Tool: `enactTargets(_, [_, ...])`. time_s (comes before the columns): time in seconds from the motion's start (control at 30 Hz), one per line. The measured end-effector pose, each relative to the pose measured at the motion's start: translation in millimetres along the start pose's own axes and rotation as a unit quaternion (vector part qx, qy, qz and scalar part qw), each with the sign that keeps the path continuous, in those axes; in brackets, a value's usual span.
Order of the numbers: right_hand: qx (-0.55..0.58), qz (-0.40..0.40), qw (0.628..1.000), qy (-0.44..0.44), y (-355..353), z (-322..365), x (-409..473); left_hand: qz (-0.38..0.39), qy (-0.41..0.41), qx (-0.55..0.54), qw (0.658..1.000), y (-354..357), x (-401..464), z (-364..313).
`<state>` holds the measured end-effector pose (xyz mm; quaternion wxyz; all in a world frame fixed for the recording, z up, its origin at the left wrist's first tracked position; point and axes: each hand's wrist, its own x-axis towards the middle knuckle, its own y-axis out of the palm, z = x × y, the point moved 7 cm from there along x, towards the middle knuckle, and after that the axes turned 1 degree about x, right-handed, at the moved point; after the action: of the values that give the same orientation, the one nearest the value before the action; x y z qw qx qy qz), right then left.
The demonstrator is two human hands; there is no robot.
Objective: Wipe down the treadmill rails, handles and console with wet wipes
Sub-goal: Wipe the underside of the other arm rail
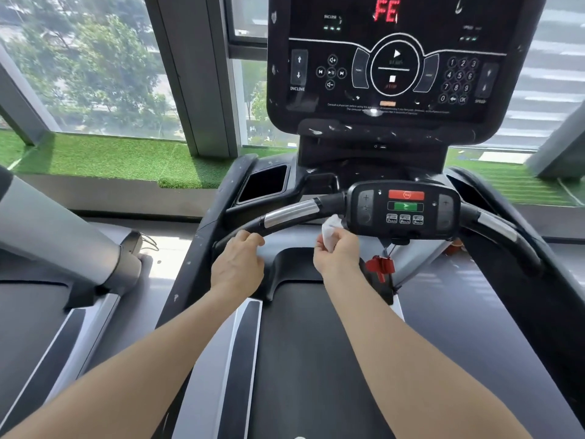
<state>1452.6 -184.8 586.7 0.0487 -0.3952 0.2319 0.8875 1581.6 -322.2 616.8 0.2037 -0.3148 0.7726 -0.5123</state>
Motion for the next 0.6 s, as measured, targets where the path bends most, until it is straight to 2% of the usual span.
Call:
enactTargets(0.03, [-0.014,0.022,1.0,0.013,-1.4,-6.1,-3.0,0.002,-0.002,0.001,1.0,0.9,-1.3,3.4])
enactTargets(0.07, [0.029,0.026,0.998,0.057,-3.5,-16.0,-1.7,0.003,-0.005,0.002,1.0,1.5,-2.6,7.3])
enactTargets(0.13, [0.039,0.029,0.995,0.092,-5.2,-27.4,-1.2,0.004,-0.014,0.002,1.0,1.9,-5.4,16.6])
enactTargets(0.2, [0.037,0.031,0.993,0.103,-1.6,-33.1,-2.8,0.0,-0.026,0.0,1.0,0.5,-7.8,28.0])
enactTargets(0.4, [0.039,0.045,0.995,0.082,28.7,-40.4,-14.7,-0.007,-0.062,0.003,0.998,-3.4,-17.6,64.4])
enactTargets(0.6, [-0.002,0.057,0.993,0.101,46.2,-86.5,-16.4,0.003,-0.117,0.006,0.993,-7.5,-27.9,97.1])
